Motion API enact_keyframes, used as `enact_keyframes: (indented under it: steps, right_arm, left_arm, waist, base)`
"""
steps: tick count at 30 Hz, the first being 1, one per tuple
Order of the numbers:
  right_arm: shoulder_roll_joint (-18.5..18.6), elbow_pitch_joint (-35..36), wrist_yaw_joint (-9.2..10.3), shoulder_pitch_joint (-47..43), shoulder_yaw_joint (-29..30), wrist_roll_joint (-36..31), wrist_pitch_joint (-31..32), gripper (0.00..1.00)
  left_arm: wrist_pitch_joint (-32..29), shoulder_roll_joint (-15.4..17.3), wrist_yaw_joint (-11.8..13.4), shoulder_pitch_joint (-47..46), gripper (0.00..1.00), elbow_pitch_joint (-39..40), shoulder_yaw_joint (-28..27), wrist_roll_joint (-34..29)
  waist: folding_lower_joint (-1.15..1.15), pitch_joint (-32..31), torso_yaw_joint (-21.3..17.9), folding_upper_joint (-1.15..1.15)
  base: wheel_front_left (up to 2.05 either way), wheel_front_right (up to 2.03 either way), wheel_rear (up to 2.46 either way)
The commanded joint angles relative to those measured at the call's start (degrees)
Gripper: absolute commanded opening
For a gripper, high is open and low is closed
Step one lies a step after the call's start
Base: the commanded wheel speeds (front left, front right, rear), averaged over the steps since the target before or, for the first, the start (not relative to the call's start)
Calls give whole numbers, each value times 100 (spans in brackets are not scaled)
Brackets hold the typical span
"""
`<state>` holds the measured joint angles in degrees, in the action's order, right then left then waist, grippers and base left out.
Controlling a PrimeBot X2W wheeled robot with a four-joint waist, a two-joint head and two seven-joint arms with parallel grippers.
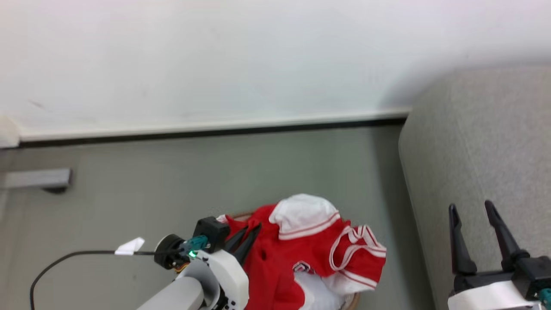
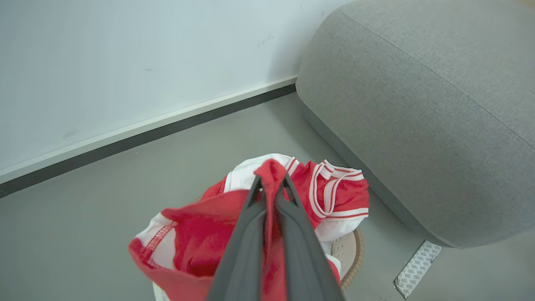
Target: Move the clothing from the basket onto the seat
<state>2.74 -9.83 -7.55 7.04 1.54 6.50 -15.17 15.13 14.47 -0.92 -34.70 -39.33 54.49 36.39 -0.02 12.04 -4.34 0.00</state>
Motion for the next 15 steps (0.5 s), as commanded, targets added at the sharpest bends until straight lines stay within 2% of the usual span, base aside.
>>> enact_keyframes:
  steps: [1,9,15]
  right_arm:
    - [26,-43,12,-160,-20,-20,2,100]
    - [27,-95,12,-525,-84,-45,3,100]
    - [26,-32,12,-639,-112,-84,3,100]
  left_arm:
    - [3,83,68,170,0,208,-92,-44]
    - [1,309,347,521,0,1031,-372,126]
    - [-102,546,569,629,0,1656,-541,266]
  waist:
    - [2,-532,120,0]
    - [2,-1102,108,0]
    - [2,-1239,65,0]
  base:
    - [0,0,0]
    - [0,0,0]
    - [0,0,0]
